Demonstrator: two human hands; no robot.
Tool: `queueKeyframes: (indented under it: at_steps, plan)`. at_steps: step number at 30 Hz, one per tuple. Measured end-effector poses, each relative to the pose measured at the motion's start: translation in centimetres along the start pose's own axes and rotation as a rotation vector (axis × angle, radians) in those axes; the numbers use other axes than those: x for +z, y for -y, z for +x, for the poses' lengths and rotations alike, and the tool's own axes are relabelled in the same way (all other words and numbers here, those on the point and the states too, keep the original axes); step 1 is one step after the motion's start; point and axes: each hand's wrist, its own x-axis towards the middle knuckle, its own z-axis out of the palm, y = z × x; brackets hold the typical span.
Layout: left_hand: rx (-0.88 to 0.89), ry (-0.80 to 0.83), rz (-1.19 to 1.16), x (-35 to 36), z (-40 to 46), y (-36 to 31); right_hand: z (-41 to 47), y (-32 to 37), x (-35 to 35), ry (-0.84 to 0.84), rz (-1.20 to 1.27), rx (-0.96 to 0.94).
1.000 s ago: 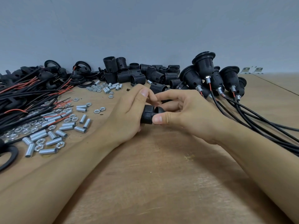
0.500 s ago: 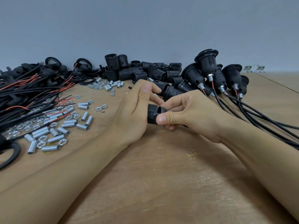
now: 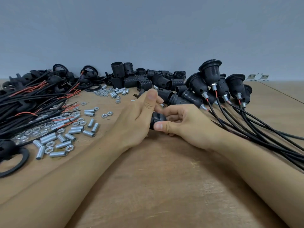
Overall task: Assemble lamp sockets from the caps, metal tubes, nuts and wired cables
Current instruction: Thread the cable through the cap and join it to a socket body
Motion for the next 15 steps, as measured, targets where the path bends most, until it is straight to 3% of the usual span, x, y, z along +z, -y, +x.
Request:
queueKeyframes:
  at_steps: [5,10,15]
  plan:
    - [0.017,-0.142,0.2,-2.1,0.7,1.4,0.2,-0.2,0.4,-0.07,-0.044,0.051]
    - [-0.144,-0.225,0.651,-4.1,2.0,3.6,0.2,-0.1,0.3,-0.043,-0.008,0.056]
    - [-0.19,-0.252,0.767,-6.0,3.4,5.3,0.3,-0.2,0.2,-0.045,-0.016,0.052]
